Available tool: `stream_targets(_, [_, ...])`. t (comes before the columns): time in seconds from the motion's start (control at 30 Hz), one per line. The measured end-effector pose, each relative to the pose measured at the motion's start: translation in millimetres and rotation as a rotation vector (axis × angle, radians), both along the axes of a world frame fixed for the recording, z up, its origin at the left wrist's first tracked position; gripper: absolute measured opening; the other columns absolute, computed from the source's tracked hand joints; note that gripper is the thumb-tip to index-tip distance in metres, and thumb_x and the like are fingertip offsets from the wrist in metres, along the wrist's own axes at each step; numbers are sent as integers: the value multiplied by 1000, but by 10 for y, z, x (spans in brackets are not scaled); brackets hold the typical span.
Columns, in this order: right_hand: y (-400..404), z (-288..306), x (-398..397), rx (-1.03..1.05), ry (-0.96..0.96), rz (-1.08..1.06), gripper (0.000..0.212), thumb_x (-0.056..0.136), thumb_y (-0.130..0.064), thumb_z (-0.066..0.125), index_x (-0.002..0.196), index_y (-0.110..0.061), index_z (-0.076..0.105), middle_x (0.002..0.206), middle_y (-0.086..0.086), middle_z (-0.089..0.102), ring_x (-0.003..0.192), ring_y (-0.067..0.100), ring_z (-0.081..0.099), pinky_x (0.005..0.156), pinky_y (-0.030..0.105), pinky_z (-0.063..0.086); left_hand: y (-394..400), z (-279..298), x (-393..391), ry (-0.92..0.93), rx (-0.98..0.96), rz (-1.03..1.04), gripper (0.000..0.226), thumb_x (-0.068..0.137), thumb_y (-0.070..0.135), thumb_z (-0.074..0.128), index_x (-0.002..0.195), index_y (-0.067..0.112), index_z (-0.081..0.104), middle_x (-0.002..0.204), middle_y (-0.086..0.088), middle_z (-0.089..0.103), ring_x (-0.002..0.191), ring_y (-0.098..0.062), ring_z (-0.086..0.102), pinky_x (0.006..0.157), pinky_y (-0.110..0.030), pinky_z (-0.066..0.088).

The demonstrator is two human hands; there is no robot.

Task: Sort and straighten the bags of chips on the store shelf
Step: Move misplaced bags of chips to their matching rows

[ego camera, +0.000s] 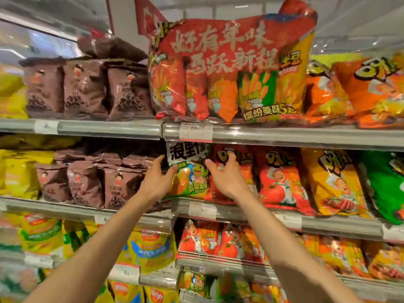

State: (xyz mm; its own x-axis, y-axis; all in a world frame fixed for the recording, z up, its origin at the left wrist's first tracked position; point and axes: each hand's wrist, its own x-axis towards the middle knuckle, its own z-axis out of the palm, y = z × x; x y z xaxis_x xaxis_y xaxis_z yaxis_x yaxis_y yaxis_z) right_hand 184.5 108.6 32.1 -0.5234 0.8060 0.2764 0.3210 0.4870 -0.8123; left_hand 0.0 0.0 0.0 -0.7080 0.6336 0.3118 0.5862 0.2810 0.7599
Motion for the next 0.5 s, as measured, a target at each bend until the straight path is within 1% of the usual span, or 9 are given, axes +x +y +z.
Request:
stream_targets(0.07, [22,24,-153,7,-71,49,89,93,-59,51,154,-8,10,159,16,26,142,33,33,112,39,31,62,9,-39,-10,-26,-18,69,96,56,49,154,28,23,155,-9,40,139,-30,42,113,-49,36])
stream_targets(0.13, [42,23,-302,10,-162,63,92,92,-62,50,154,-7,11,158,17,28,142,34,34,114,43,33,119,-32,-129,-29,-50,-48,69,93,61,47,152,34,23,150,-11,46,135,-31,46,110,-49,39])
stream_targets(0.2, [48,61,-439,-21,-223,56,93,89,-63,52,153,-7,16,154,16,36,138,34,39,111,46,37,175,-64,-226,-26,-91,-46,71,89,67,44,150,39,21,141,-15,54,126,-32,53,105,-50,43])
stream_targets(0.27, [45,86,-543,-25,-272,66,84,92,-54,56,151,-5,22,150,15,42,135,33,43,107,40,40,200,-83,-277,15,-139,-54,68,93,65,42,152,39,18,133,-17,58,120,-35,56,101,-48,46])
stream_targets(0.3, [25,93,-586,-41,-303,68,80,94,-49,56,151,-4,22,150,16,42,135,34,43,105,37,40,208,-100,-286,29,-167,-60,67,95,63,41,153,39,17,134,-17,58,120,-35,56,100,-46,46])
stream_targets(0.37, [14,91,-647,-64,-333,68,76,96,-44,56,150,-3,22,150,17,41,136,34,42,105,37,39,221,-136,-294,14,-192,-97,67,98,58,41,155,38,13,141,-16,54,125,-35,55,102,-42,44])
stream_targets(0.43, [39,67,-705,-75,-325,61,70,96,-41,57,146,-3,26,145,17,45,131,33,47,104,39,43,221,-167,-312,-18,-170,-136,69,99,53,46,156,38,11,142,-14,55,124,-34,56,102,-41,44])
stream_targets(0.47, [49,56,-721,-79,-316,55,67,96,-40,58,144,-2,29,143,17,47,129,32,48,103,40,44,218,-168,-324,-15,-156,-146,69,99,51,47,156,39,10,138,-13,58,121,-34,58,99,-39,46])
stream_targets(0.5, [64,47,-730,-89,-302,48,65,96,-38,58,143,-2,31,143,16,47,128,31,49,102,39,45,214,-166,-334,1,-147,-155,70,99,50,47,156,39,10,130,-13,62,115,-34,61,92,-37,48])
